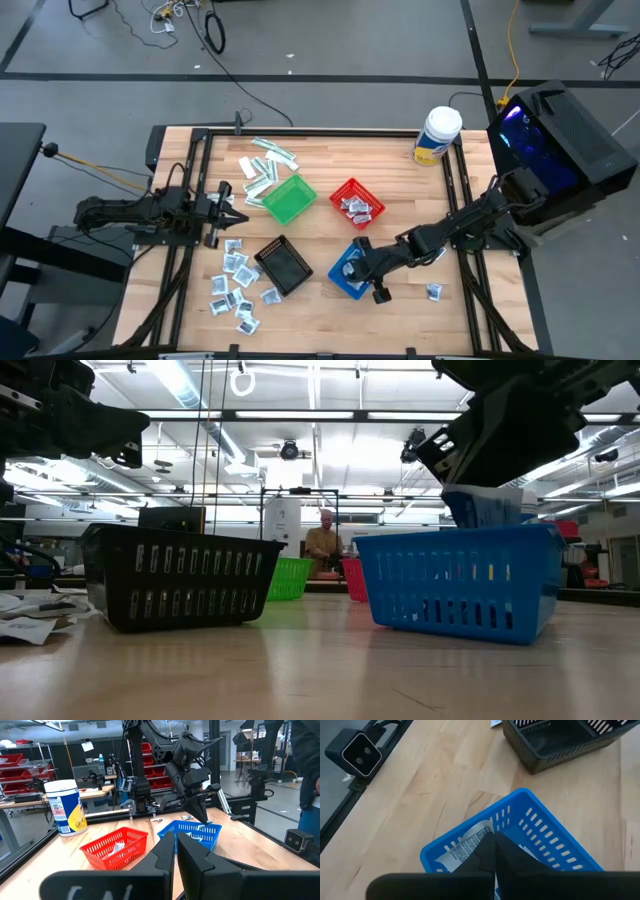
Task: Pick & Place First Aid Supplies
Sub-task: Put the blue alcohol pad into the blue bin
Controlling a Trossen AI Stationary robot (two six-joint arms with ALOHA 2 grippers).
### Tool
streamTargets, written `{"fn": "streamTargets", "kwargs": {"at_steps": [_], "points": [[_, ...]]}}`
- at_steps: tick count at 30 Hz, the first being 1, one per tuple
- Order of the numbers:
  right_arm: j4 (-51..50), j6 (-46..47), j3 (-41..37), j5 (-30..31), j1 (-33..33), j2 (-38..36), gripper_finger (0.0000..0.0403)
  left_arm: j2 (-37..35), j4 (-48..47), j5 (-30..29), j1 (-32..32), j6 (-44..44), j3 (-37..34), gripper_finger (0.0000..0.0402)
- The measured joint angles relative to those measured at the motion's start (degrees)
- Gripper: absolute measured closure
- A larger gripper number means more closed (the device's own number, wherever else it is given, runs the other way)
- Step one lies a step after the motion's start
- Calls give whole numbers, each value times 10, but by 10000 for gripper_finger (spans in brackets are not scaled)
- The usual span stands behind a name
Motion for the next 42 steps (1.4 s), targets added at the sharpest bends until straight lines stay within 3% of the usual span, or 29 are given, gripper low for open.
{"fn": "streamTargets", "kwargs": {"at_steps": [6,28,42], "points": [[0,0,0,1,0,0,391,0,0,0,0,0,0,376],[-12,25,0,5,0,-4,284,0,0,0,0,0,0,376],[-177,-2,0,10,8,-126,239,0,0,0,0,0,0,376]]}}
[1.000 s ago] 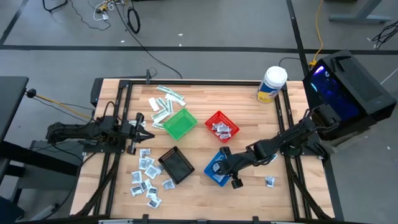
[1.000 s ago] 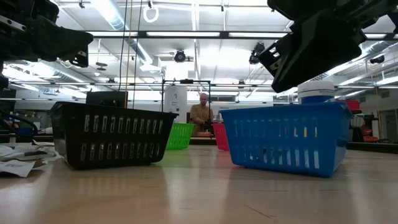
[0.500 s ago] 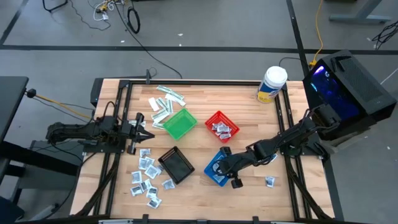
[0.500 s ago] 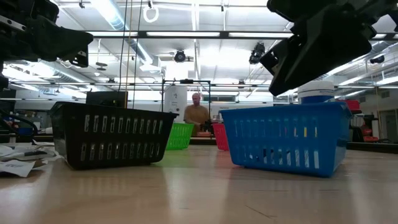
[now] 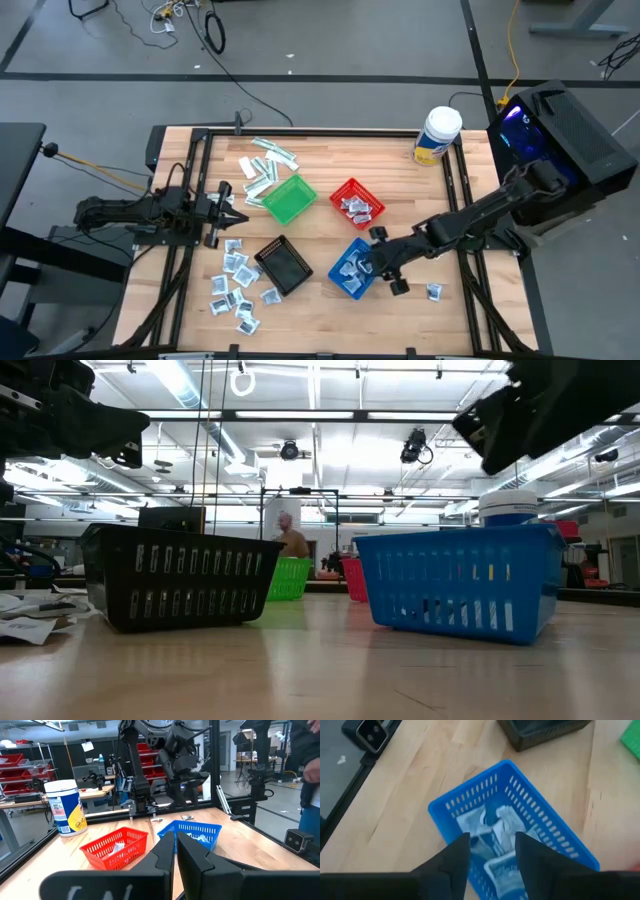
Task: Pick & Place First Aid Supplies
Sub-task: Put the blue alcohol pad into the blue bin
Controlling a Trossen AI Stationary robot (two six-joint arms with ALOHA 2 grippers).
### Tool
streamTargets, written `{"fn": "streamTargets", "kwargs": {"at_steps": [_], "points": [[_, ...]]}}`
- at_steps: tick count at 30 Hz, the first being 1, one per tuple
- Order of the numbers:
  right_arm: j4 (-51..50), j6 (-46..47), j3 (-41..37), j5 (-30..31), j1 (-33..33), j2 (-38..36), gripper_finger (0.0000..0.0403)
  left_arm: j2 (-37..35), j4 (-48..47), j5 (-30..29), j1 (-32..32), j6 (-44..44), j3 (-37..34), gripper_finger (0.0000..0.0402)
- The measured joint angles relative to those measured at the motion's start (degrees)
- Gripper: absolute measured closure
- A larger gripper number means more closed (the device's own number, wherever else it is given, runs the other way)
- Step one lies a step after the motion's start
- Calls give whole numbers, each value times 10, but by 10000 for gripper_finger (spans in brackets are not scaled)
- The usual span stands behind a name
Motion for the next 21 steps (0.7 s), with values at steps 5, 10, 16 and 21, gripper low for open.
{"fn": "streamTargets", "kwargs": {"at_steps": [5,10,16,21], "points": [[-85,-3,0,-1,8,-34,209,0,0,0,0,0,0,376],[-156,-12,0,-6,19,-54,173,0,0,0,0,0,0,376],[-232,19,0,-15,34,-57,131,0,0,0,0,0,0,376],[-265,92,0,-37,68,-57,105,0,0,0,0,0,0,376]]}}
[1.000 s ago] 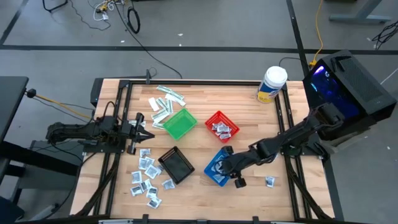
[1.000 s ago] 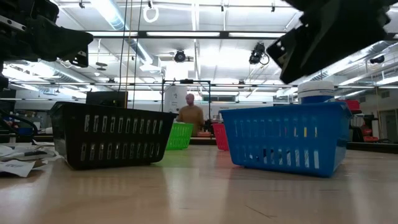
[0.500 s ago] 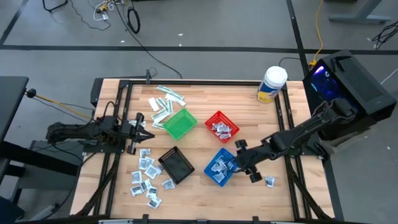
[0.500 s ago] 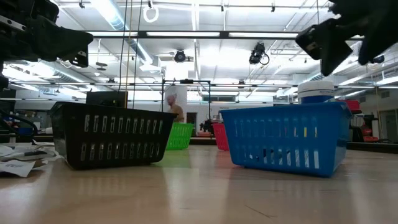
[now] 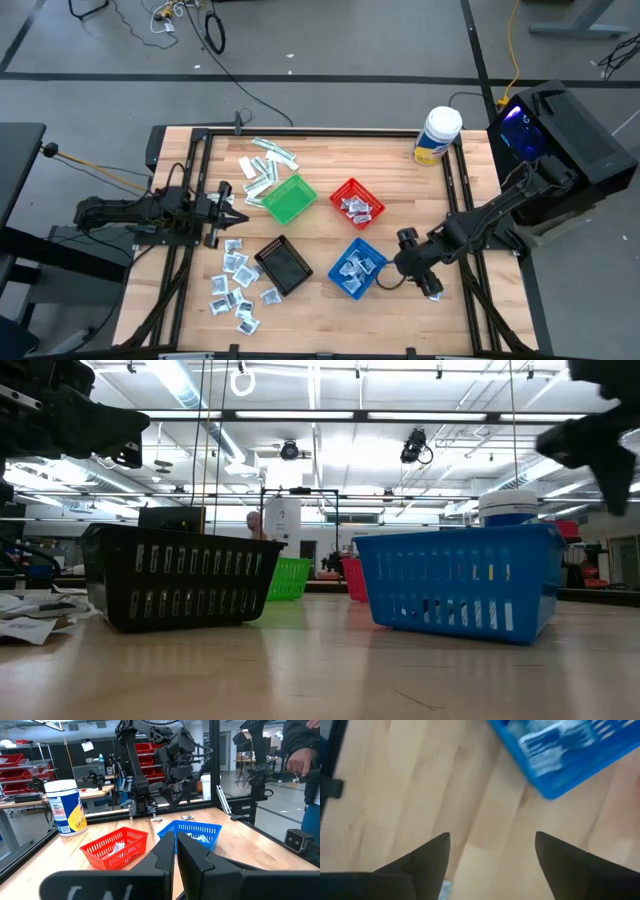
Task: Pick & Place First Aid Supplies
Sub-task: Put the blue alcohol pad into the blue bin
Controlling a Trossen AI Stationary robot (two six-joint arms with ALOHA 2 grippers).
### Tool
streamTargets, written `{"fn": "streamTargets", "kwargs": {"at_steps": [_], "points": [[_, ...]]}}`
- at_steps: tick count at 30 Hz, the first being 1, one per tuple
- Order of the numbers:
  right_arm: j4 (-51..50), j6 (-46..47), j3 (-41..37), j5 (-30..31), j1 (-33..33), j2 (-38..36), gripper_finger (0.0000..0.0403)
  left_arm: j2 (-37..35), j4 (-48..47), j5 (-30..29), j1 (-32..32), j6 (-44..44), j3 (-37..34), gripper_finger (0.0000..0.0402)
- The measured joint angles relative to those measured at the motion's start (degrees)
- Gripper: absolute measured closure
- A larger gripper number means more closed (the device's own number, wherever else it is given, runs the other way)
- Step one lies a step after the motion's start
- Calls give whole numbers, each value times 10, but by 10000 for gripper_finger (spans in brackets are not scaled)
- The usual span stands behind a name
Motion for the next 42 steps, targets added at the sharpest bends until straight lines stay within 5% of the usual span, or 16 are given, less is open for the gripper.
{"fn": "streamTargets", "kwargs": {"at_steps": [17,26,42], "points": [[-66,251,0,0,184,0,96,0,0,0,0,0,0,376],[-40,377,-51,-28,205,1,97,0,0,0,0,0,0,376],[-9,421,-59,48,236,30,84,0,0,0,0,0,0,376]]}}
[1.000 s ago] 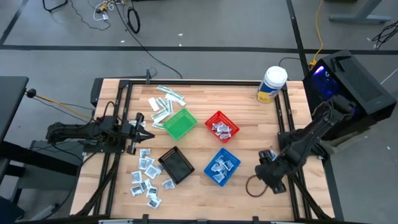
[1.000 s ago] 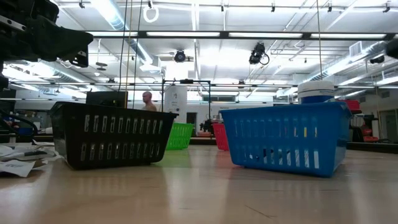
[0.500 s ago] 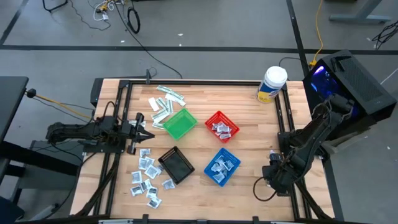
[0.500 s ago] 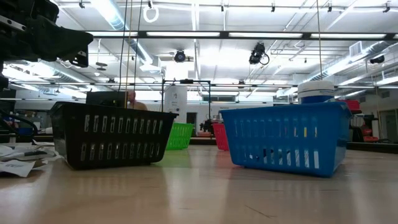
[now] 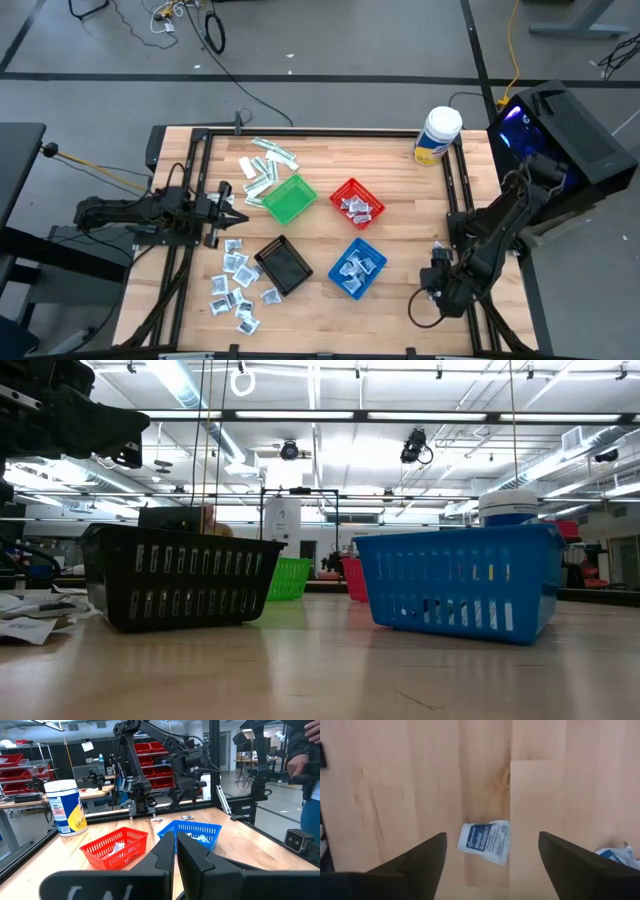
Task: Pick & Place First Aid Supplies
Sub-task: Put the blue alcohol pad into the blue bin
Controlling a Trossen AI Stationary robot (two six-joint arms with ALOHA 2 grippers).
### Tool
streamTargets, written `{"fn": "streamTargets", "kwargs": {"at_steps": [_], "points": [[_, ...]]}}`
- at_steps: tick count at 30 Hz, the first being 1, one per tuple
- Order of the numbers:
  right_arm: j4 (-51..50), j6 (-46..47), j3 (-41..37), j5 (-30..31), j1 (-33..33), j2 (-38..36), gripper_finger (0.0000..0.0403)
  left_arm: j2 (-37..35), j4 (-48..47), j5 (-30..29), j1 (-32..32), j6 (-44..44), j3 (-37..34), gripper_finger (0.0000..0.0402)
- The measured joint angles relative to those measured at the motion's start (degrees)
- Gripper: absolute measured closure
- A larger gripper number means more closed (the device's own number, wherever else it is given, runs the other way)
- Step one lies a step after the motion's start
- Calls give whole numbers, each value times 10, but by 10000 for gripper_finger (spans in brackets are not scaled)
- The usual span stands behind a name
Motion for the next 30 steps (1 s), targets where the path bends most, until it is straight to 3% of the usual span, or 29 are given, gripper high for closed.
{"fn": "streamTargets", "kwargs": {"at_steps": [8,30], "points": [[14,0,0,-12,28,37,69,0,0,0,0,0,0,376],[49,29,-22,-2,29,60,55,0,0,0,0,0,0,376]]}}
